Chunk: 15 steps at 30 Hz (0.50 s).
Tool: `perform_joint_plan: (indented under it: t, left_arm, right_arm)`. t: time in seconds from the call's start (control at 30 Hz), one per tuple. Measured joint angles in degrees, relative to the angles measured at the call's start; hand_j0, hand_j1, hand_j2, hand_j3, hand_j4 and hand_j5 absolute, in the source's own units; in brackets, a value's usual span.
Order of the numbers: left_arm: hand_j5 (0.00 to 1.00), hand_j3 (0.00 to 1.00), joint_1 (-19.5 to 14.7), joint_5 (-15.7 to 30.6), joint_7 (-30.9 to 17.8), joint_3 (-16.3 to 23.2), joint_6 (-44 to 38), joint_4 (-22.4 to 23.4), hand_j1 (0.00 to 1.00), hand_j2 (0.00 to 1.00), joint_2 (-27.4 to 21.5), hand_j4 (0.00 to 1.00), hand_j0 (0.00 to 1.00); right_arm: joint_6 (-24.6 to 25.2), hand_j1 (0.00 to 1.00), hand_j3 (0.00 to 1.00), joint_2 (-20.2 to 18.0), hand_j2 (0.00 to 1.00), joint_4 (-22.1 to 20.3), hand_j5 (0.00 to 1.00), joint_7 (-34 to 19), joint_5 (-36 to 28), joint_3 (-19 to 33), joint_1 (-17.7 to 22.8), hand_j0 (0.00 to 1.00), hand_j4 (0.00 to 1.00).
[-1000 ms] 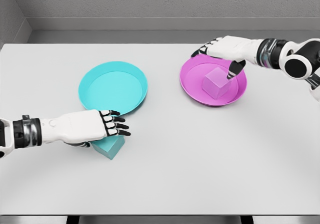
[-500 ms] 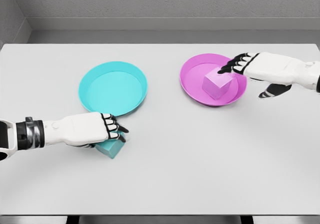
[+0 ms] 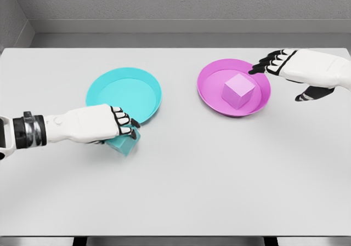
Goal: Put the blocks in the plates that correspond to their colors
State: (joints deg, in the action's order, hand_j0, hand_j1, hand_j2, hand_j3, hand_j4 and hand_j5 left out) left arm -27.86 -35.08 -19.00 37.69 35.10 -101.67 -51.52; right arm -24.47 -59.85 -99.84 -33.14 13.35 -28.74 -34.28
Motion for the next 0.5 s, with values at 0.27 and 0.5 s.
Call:
perform_joint_plan:
  t: [0.27, 0.5]
  left_arm:
    - [0.49, 0.49, -7.9, 1.2, 0.1, -0.3, 0.0, 5.1, 0.49, 0.49, 3.6, 0.49, 0.49]
    - [1.00, 1.00, -13.4, -0.9, -0.2, 0.3, 0.0, 21.8, 1.00, 1.00, 13.2, 1.00, 1.00]
  right_arm:
    - [0.0, 1.00, 1.00, 0.0, 1.00, 0.0, 1.00, -0.1, 0.0, 0.0, 0.0, 1.00, 1.00]
    - [0.0, 1.00, 1.00, -0.1, 1.00, 0.0, 1.00, -0.1, 0.0, -0.1, 0.6, 1.00, 1.00]
